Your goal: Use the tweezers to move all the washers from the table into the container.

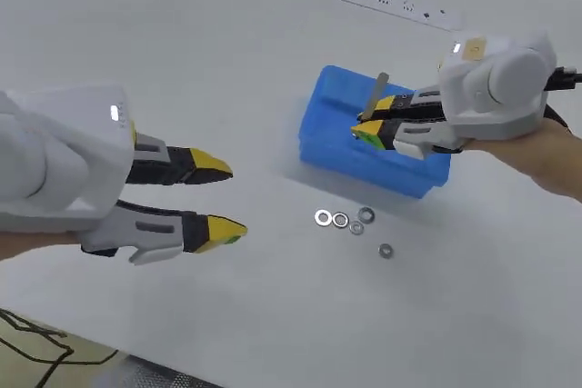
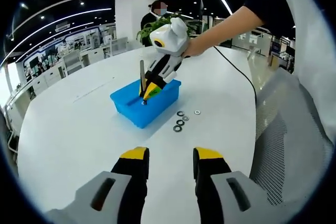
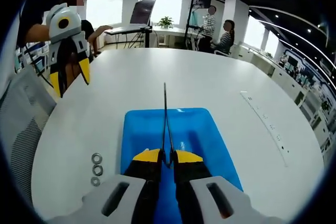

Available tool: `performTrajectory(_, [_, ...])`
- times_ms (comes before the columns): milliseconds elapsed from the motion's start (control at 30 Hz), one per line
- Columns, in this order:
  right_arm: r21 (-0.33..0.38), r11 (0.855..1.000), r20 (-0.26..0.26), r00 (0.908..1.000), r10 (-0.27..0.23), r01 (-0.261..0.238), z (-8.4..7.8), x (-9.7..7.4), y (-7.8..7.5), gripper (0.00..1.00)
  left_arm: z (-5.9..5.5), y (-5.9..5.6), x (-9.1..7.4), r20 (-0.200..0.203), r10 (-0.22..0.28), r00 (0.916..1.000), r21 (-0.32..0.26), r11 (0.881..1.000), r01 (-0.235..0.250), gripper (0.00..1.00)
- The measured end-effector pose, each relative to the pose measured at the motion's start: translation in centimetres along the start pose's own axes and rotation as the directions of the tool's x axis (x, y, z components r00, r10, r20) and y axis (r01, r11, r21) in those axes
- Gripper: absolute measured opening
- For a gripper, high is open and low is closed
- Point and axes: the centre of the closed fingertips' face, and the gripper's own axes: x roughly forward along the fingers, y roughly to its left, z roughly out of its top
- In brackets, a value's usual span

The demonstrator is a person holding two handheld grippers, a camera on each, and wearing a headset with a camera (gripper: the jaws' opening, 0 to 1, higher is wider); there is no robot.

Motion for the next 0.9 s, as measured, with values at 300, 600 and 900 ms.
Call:
performTrajectory(300, [-0.023,1.000,0.006,0.9999,0.015,-0.015,-0.5,0.1,0.5,0.10,0.5,-0.2,0.3,-0.003,0.017,0.9999,0.016,1.000,-0.017,0.39])
performTrajectory(600, [-0.024,1.000,0.021,0.9998,0.003,-0.002,-0.1,-0.5,0.3,0.10,3.3,1.8,0.7,0.068,0.061,0.9958,0.029,0.998,-0.063,0.32])
performTrajectory(900, [-0.045,0.999,0.043,0.9989,-0.016,0.018,1.4,-1.5,-0.2,0.10,10.2,5.2,3.3,0.207,0.068,0.9759,0.049,0.996,-0.080,0.30])
